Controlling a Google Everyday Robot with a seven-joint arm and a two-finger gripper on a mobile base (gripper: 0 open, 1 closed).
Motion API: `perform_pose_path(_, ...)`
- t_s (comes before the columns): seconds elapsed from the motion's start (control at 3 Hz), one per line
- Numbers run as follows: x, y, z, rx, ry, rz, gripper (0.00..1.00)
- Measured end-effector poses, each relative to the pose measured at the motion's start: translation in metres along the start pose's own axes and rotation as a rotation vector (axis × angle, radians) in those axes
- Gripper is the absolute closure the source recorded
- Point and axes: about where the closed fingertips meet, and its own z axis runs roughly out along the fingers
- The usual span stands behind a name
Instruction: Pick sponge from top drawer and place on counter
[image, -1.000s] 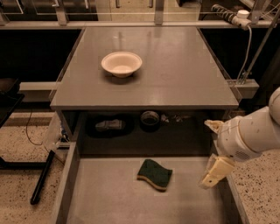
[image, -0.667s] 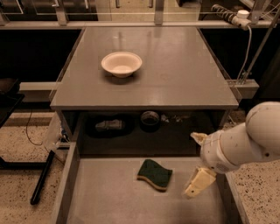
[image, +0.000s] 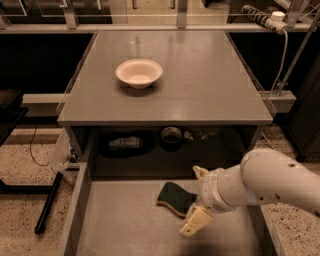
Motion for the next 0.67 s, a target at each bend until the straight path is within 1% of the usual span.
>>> perform_pose_path(0.33, 0.009, 0.000, 0.031, 0.049, 0.000, 0.011, 0.00)
perform_pose_path(0.67, 0.021, -0.009, 0.058, 0.093, 0.006, 0.009, 0.00)
